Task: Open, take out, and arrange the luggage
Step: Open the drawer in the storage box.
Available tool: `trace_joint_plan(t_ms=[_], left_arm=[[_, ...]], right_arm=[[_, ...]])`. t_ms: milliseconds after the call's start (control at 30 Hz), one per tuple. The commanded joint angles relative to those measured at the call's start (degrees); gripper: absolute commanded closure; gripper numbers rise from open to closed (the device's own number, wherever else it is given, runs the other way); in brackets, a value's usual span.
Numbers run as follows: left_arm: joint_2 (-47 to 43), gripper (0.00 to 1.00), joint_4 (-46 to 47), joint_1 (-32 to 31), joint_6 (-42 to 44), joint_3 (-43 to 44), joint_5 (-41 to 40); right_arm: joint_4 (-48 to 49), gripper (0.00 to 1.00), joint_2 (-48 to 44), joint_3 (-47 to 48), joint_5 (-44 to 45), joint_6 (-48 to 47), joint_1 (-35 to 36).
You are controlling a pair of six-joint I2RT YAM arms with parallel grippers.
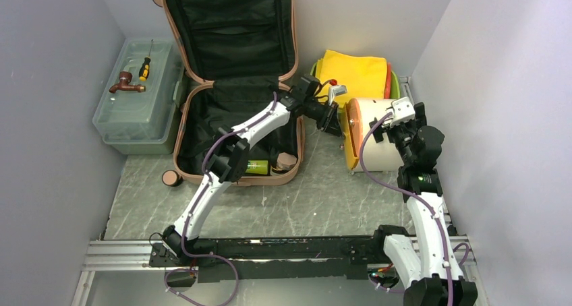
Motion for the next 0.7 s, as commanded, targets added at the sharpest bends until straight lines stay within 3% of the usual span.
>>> trace_joint_plan(t_ms=[0,167,467,667], left_arm=[[-7.3,1.00,1.0,2.8,2.7,-4.1,-1.2],[-10.8,1.00,1.3,3.8,3.3,-8.6,-1.2],[-20.4,1.00,3.5,6.6,7.1,-24.2,-2.6],[-22.4,1.00,4.0,8.3,8.5,-26.9,-3.9]], right_arm=[[-6.0,0.00,2.3,0.1,1.7,-1.1,0.2],[-6.0,0.00,2.2,0.0,1.7,-1.2,0.3],[-6.1,0.00,2.5,0.1,1.4,-1.1,0.3],[-6.2,0.00,2.4,0.1,1.3,-1.2,0.4]])
